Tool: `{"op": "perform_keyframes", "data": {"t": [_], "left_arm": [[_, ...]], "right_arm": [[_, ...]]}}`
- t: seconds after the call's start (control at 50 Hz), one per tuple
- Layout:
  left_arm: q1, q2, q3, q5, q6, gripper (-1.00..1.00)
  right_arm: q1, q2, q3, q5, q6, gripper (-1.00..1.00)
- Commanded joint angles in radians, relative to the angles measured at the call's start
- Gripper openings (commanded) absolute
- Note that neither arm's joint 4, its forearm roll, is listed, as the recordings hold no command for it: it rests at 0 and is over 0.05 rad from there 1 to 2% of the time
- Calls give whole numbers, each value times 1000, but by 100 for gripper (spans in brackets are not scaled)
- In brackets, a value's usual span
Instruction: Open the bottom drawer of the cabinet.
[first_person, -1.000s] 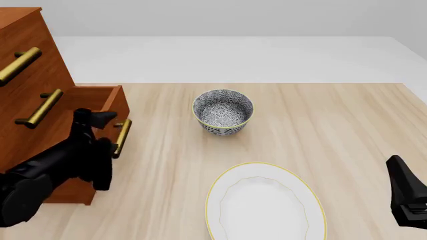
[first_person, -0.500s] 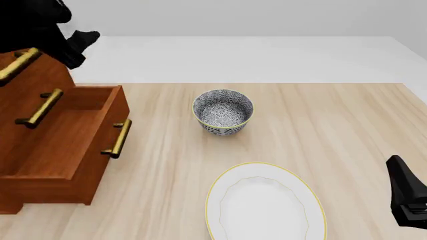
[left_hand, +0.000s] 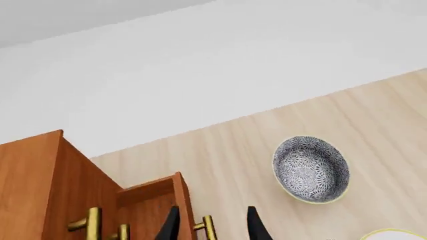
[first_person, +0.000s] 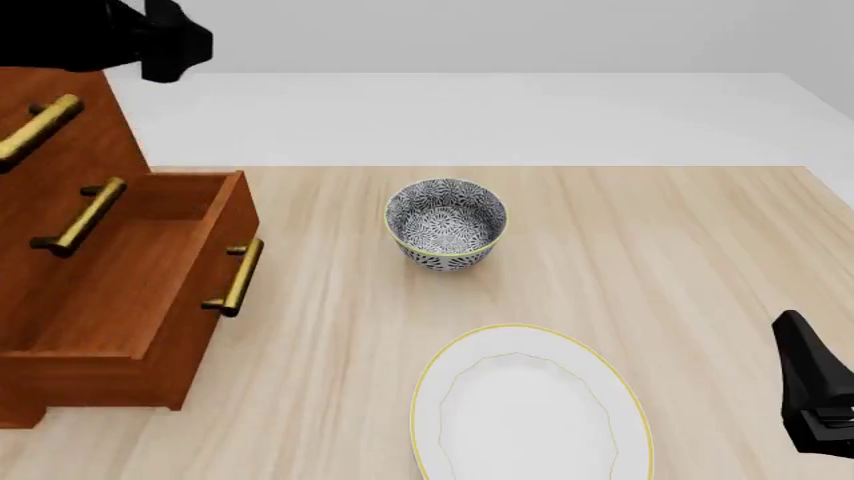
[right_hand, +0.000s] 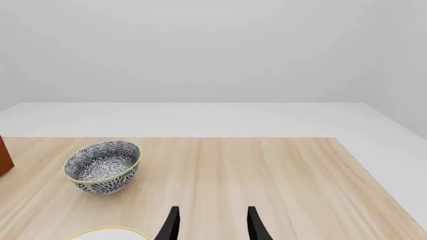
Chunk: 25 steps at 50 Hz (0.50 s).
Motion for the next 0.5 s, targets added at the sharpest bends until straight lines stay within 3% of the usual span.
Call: {"op": "perform_keyframes", "data": {"t": [0.02,0.08,0.14,0.16,0.38,0.5], "left_arm": [[5,-12,98,-24,-186,100],[4,-15,160,-57,-199,100],[25,-6,183,-68,-120,100],[15,-13,203,-78,-180,100],[64,-24,220,-82,-163,100],[90,-22,275,-119,-166,100]], "right_arm": [[0,0,0,0,0,100],[0,0,0,0,0,100],[0,0,0,0,0,100],[0,0,0,0,0,100],[1,0,0,0,0,100],[0,0,0,0,0,100]]}}
